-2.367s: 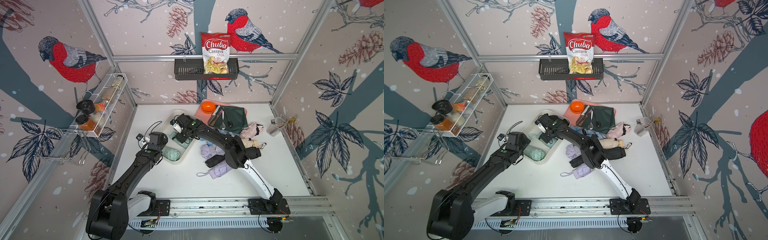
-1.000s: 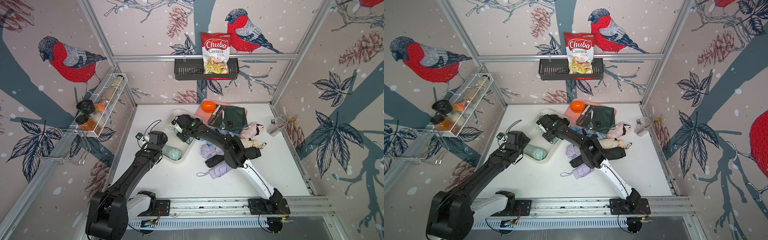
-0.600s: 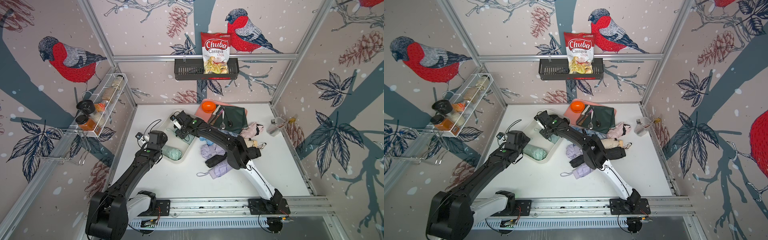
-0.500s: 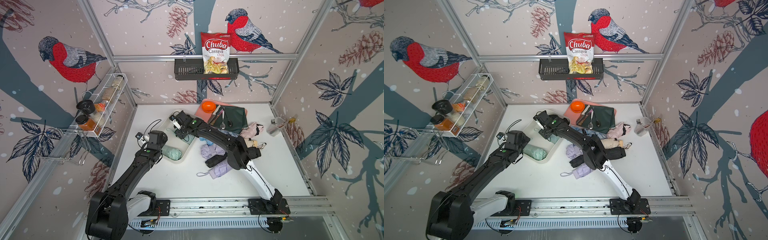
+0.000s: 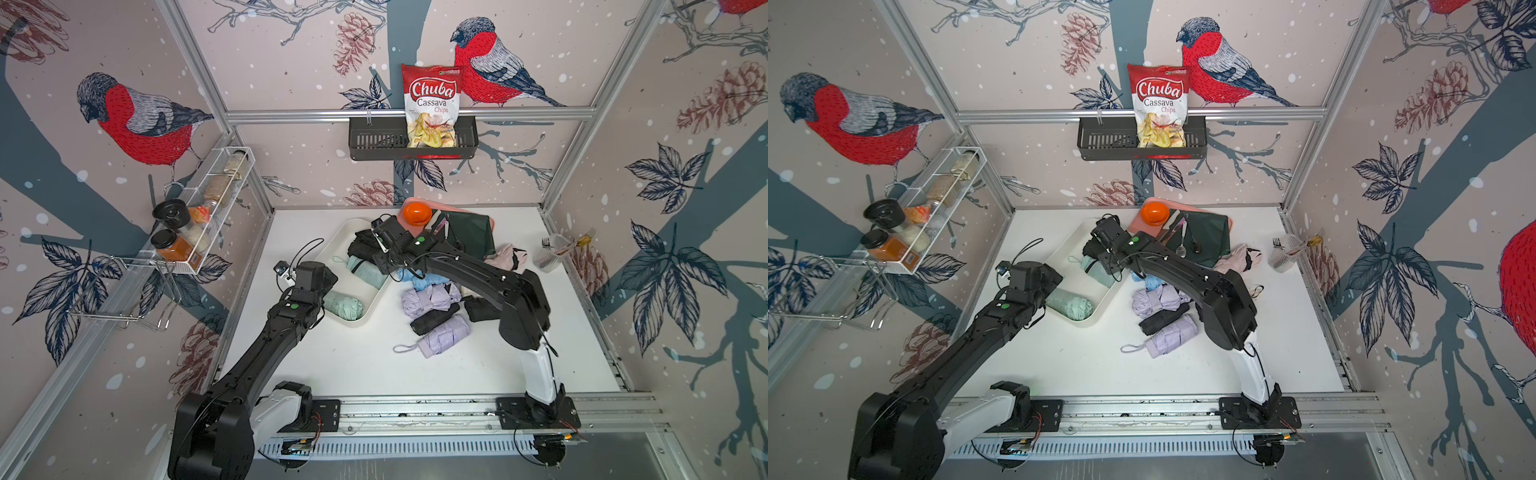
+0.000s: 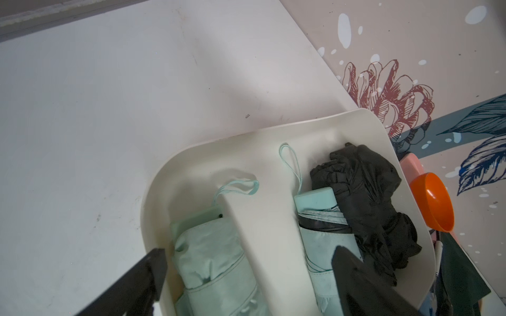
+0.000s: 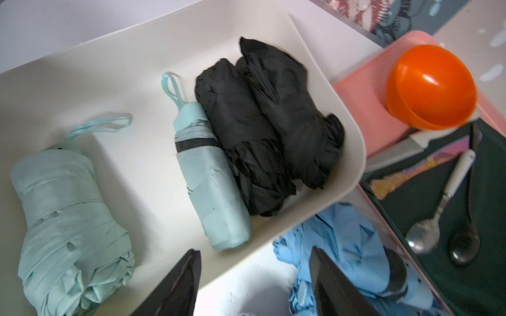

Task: Put the umbrella into the storage box
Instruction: Pick up the umbrella from the center of the board.

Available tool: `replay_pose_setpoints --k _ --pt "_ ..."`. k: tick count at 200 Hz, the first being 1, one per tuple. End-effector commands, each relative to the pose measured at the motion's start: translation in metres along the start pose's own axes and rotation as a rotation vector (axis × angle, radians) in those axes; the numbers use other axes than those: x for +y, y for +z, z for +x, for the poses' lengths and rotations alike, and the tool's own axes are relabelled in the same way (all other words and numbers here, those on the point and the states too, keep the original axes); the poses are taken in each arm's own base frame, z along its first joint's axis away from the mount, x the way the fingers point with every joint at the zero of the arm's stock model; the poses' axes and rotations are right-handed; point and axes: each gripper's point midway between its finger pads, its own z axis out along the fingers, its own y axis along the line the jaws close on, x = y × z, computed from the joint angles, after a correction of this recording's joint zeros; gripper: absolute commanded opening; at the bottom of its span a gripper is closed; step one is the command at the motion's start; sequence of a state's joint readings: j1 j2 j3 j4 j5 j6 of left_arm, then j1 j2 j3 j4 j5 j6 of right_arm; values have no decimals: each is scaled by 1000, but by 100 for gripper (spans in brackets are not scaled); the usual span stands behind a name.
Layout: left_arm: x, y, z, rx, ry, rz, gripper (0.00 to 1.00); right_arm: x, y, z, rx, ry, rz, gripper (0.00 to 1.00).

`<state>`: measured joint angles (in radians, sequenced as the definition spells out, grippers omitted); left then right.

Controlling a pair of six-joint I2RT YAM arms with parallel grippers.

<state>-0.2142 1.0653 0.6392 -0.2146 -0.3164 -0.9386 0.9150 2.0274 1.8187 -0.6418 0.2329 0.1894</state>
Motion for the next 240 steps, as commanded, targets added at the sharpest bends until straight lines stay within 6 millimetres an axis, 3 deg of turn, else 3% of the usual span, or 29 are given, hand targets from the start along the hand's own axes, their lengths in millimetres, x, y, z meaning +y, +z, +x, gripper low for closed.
replay_pose_setpoints --k 1,28,66,110,138,184,240 --pt "-12 -3 -4 -8 43 63 97 -25 -24 4 -82 222 54 68" --pt "-19 -6 -6 -18 73 96 97 -56 -46 49 -86 420 67 69" --pt "-24 -8 -8 -27 103 117 97 -117 -68 123 -75 736 113 69" --pt "-31 -7 -9 -31 124 141 97 -175 -84 200 -11 922 305 73" --pt "-31 -6 -9 -34 124 139 97 -196 -92 229 0 1012 343 78" --pt "-31 -4 -9 -37 125 137 97 -209 -90 261 3 1128 337 92" --pt "-32 0 -7 -27 127 137 97 -219 -82 266 -30 1192 299 95"
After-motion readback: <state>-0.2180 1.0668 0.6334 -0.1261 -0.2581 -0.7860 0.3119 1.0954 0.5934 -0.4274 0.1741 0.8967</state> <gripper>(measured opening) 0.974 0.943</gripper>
